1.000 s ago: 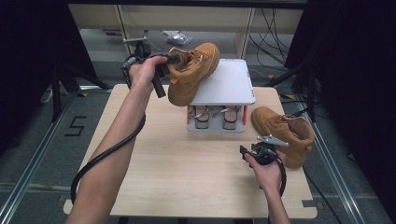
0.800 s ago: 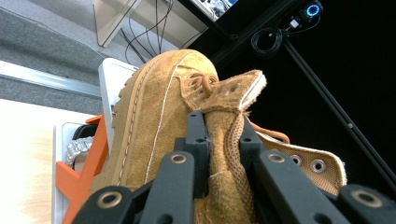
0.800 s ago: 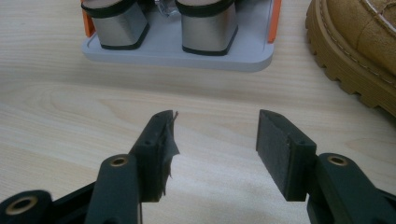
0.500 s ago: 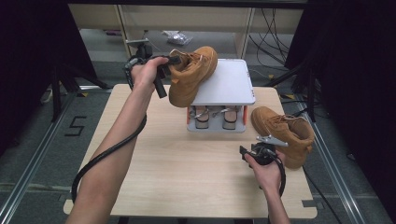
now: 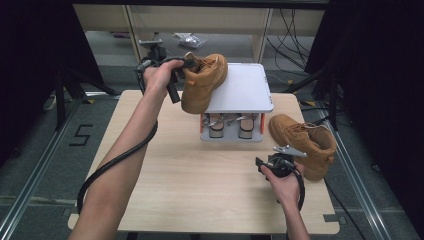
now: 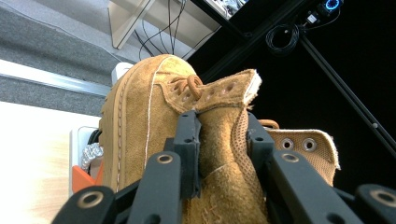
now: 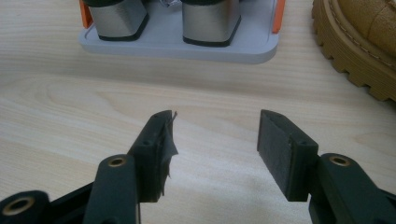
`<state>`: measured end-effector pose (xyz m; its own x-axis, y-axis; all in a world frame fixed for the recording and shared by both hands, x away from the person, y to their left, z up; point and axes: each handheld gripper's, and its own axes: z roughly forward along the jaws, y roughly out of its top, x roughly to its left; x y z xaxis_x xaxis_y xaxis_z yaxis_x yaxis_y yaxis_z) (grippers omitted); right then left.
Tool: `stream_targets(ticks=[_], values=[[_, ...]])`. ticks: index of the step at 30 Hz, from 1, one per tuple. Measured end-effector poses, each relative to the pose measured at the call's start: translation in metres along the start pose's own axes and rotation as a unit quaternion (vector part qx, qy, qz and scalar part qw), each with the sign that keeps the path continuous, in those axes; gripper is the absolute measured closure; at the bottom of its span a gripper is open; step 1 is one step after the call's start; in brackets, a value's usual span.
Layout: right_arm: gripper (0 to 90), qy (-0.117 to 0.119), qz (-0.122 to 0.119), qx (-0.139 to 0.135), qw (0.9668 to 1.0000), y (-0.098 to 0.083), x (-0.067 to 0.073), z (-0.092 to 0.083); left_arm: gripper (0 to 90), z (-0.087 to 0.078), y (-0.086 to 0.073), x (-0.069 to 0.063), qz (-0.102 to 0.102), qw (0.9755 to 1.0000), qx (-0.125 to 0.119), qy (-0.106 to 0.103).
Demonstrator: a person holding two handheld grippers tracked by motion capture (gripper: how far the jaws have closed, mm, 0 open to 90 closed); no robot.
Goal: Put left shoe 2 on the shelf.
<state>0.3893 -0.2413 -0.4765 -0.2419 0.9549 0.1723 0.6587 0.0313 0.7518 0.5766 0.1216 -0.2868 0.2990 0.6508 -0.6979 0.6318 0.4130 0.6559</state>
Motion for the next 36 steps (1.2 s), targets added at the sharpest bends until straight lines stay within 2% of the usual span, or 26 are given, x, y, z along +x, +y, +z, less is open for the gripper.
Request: stream_targets(ticks=[6,7,8,9,11,13,14,21,22,26,27,30,33,35,36], values=[[46.2,0.004,0.001,0.001,1.0,0.0,0.001,0.0,63.7,0.002,-0.002,-0.001,0.017,0.9998,-0.01,-0.009],[46.1,0.006,0.001,0.001,1.0,0.0,0.001,-0.001,58.8,0.002,-0.002,-0.002,0.018,0.9997,-0.012,-0.012],[46.1,0.006,0.001,0.001,1.0,0.0,0.001,-0.001,58.8,0.002,-0.002,-0.002,0.018,0.9997,-0.013,-0.014],[46.0,0.001,-0.003,0.002,1.0,0.0,0.0,0.0,52.9,0.002,-0.002,-0.002,0.021,0.9996,-0.013,-0.016],[46.0,0.001,-0.004,0.0,1.0,0.0,0.0,0.0,51.3,0.001,-0.001,-0.004,0.023,0.9994,-0.018,-0.019],[45.9,0.002,-0.002,0.001,1.0,0.0,0.001,0.001,48.3,-0.001,0.0,-0.006,0.033,0.9992,-0.014,-0.016],[45.9,0.009,-0.002,0.001,1.0,0.0,0.001,0.0,46.9,-0.002,0.0,-0.008,0.04,0.999,-0.013,-0.014],[45.5,0.002,-0.003,0.007,1.0,-0.001,0.002,0.001,43.5,-0.01,0.002,-0.012,0.059,0.9979,-0.024,-0.011],[45.5,0.002,0.008,0.007,0.9999,-0.001,0.004,0.001,43.5,-0.011,0.003,-0.013,0.058,0.9979,-0.025,-0.012],[45.2,0.009,0.006,0.013,0.9999,-0.002,0.005,0.002,42.9,-0.018,0.006,-0.015,0.059,0.9977,-0.029,-0.015],[45.2,0.003,0.003,0.011,0.9999,-0.002,0.005,0.003,42.7,-0.021,0.006,-0.015,0.06,0.9976,-0.032,-0.013],[45.2,0.003,0.003,0.011,0.9999,-0.002,0.005,0.003,42.6,-0.028,0.006,-0.013,0.057,0.9973,-0.04,-0.021],[45.1,0.003,0.004,0.008,1.0,-0.002,0.005,0.003,42.9,-0.041,0.004,-0.007,0.038,0.9971,-0.04,-0.053],[45.1,0.005,0.006,0.006,0.9999,-0.002,0.005,0.002,44.1,-0.049,0.001,-0.001,0.033,0.9968,-0.042,-0.06],[45.1,0.006,0.009,0.015,0.9998,-0.002,0.005,0.001,45.0,-0.054,0.0,0.002,0.028,0.9967,-0.042,-0.064]])
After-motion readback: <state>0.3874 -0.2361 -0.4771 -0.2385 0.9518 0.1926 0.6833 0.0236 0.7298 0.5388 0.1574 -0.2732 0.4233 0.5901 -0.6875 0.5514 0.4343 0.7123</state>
